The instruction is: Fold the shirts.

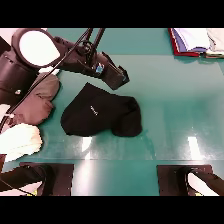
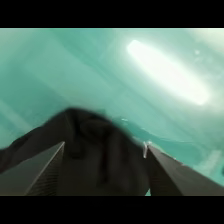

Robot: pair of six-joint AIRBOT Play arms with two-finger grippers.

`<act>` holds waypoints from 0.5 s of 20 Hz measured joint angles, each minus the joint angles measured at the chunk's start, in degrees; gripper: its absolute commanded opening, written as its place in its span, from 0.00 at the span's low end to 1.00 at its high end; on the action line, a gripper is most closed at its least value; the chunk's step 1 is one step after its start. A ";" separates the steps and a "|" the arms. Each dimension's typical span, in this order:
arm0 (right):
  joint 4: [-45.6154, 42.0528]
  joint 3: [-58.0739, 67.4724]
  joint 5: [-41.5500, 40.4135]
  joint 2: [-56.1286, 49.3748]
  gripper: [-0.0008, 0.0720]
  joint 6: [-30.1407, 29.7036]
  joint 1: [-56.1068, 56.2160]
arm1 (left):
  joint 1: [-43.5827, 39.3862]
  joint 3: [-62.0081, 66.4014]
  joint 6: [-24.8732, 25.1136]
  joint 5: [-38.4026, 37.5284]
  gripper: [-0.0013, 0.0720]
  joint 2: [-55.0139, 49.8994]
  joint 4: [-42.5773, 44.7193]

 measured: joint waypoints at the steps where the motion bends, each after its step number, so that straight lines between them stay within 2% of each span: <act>1: 0.00 0.02 0.57 0.00 0.03 0.02 0.00 | 2.19 -0.26 -1.09 -0.09 0.82 -0.11 0.59; 5: 0.02 0.04 3.13 0.00 0.03 0.09 0.00 | 15.85 -4.50 -4.83 -4.07 0.82 -0.35 2.14; 10: 0.15 -0.79 4.94 -0.02 0.03 0.17 0.00 | 30.14 -19.10 -5.57 -8.02 0.82 -0.44 2.32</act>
